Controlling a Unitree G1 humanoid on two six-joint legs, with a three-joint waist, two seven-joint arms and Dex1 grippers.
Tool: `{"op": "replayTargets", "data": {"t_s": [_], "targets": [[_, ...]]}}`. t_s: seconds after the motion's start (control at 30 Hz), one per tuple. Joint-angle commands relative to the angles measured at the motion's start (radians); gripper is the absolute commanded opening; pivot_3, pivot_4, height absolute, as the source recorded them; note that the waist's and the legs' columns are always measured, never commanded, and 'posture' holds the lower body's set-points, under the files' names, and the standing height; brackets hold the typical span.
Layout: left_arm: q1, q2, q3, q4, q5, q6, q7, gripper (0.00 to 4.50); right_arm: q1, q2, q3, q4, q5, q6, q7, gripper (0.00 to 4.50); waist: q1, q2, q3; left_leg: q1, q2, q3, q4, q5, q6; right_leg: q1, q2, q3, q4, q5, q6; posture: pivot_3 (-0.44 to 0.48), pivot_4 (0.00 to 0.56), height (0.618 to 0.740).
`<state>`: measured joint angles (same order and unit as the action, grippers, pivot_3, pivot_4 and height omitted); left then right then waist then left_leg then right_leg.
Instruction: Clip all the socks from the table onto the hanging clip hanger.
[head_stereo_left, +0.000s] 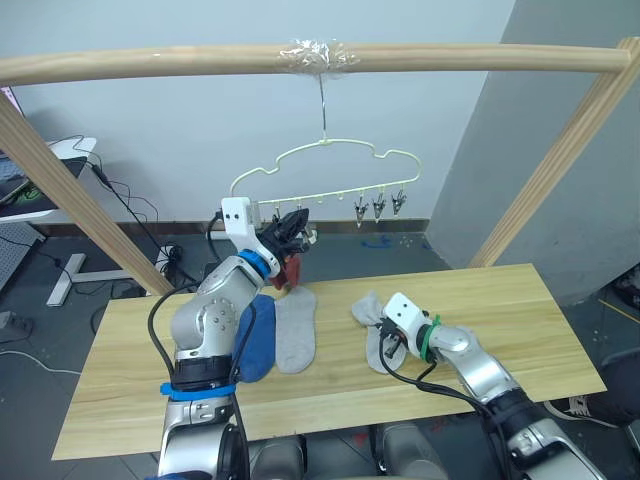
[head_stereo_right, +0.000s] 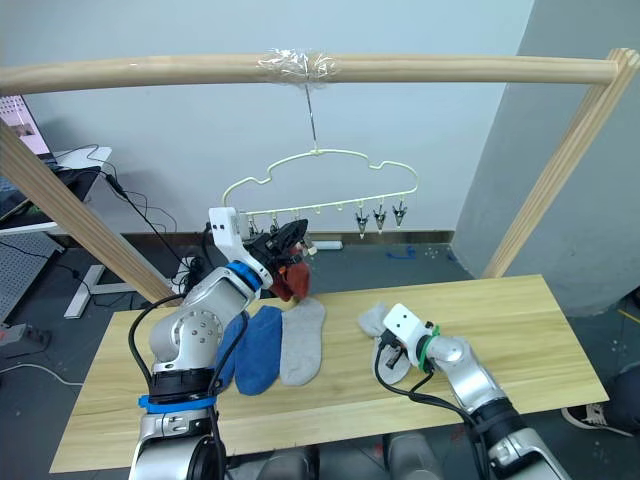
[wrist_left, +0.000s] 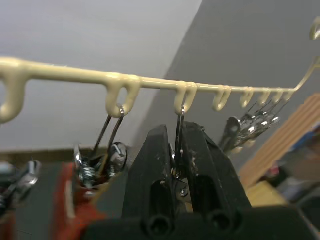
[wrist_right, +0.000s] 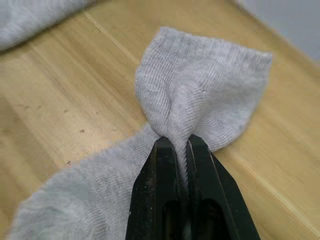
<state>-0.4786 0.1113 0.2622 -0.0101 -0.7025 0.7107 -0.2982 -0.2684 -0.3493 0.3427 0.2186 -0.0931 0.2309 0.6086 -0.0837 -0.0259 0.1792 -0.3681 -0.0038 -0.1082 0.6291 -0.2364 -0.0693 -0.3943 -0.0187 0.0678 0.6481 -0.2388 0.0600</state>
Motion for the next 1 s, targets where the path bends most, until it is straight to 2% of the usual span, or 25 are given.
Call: {"op": "replayTargets", "data": {"t_s": [0.03, 0.17, 0.43, 1.0], "targets": [[-0.017, -0.020, 0.095, 0.034, -0.151, 0.139, 0.074, 0.00, 0.035, -0.033, -0.027, -0.258, 0.037, 0.035, 0.047, 0.03, -0.004, 0.000, 0.000, 0.000, 0.000, 0.000, 0.000, 0.000, 0.000, 0.000, 0.000, 0.000, 0.000, 0.000, 0.000, -0.046, 0.150, 0.740], [-0.051, -0.047, 0.179, 0.050, -0.327, 0.245, 0.155, 0.00, 0.057, -0.047, -0.046, -0.459, 0.084, 0.126, 0.068, 0.03, -0.005, -0.001, 0.000, 0.001, 0.001, -0.001, 0.000, 0.000, 0.000, 0.001, 0.001, 0.000, 0.000, 0.000, 0.000, -0.060, 0.154, 0.740], [-0.069, -0.035, 0.177, 0.070, -0.418, 0.314, 0.202, 0.00, 0.003, 0.037, -0.064, -0.561, 0.152, 0.301, 0.029, 0.03, -0.004, -0.001, 0.001, 0.001, 0.000, -0.001, 0.000, 0.000, 0.000, 0.002, 0.000, 0.000, -0.002, 0.000, 0.000, -0.080, 0.157, 0.740], [-0.038, -0.025, 0.151, 0.035, -0.446, 0.312, 0.213, 0.00, -0.063, 0.044, -0.059, -0.611, 0.205, 0.355, 0.018, 0.03, -0.004, -0.002, 0.001, 0.001, 0.000, 0.000, -0.002, -0.001, -0.001, 0.002, 0.000, 0.000, -0.004, -0.001, 0.000, -0.067, 0.153, 0.740]]}}
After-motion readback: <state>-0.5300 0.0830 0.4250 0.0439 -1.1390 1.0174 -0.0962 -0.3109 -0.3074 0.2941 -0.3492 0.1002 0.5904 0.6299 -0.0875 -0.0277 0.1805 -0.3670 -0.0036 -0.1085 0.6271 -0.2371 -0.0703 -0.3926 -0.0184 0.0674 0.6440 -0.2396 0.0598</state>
